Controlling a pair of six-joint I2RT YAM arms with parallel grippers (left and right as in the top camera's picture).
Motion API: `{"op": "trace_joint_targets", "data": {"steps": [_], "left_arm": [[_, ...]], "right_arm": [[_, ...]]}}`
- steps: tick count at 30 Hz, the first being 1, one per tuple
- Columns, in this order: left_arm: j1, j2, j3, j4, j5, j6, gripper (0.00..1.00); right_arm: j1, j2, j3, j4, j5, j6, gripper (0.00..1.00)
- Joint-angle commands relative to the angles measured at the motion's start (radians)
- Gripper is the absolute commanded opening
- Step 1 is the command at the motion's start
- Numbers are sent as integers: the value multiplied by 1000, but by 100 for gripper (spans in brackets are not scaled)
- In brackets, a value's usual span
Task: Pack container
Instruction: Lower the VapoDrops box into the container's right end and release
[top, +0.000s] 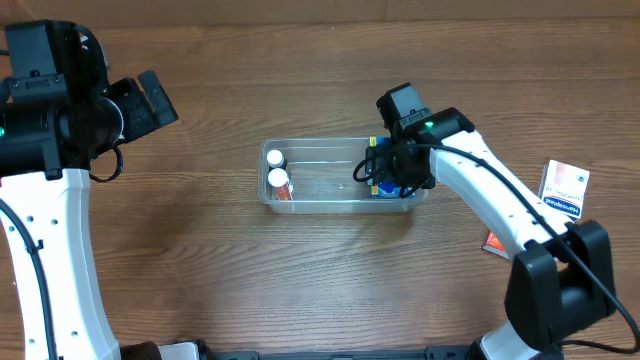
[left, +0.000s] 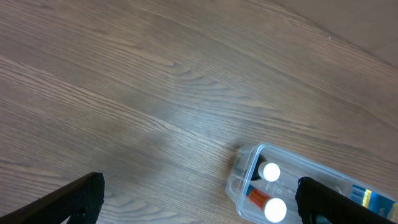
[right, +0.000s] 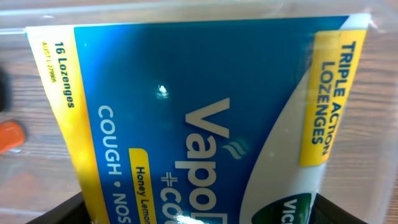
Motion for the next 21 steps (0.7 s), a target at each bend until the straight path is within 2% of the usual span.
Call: {"op": "trace_joint_targets", "data": {"steps": [1,2,4,6,9,14,17,21], "left_arm": [[4,6,2,1,-1,23,100],[4,6,2,1,-1,23,100],[4,6,2,1,-1,23,100],[4,6,2,1,-1,23,100],[4,6,2,1,-1,23,100],[4,6,2,0,-1,23,100],[4,6,2,0,-1,23,100],[4,6,2,0,0,23,100]], "right_arm": [[2,6,-1,8,36,8,79],[2,6,-1,7,45,8,81],[2,6,-1,5,46,8,93],[2,5,10,3,73,8,99],[2,-6,63,-25,110,8,100],[-25,-76,262,-142,274,8,100],[-165,-137,378,-185,297,8,100],[-414,-161,399,-185,281,-2,100]]}}
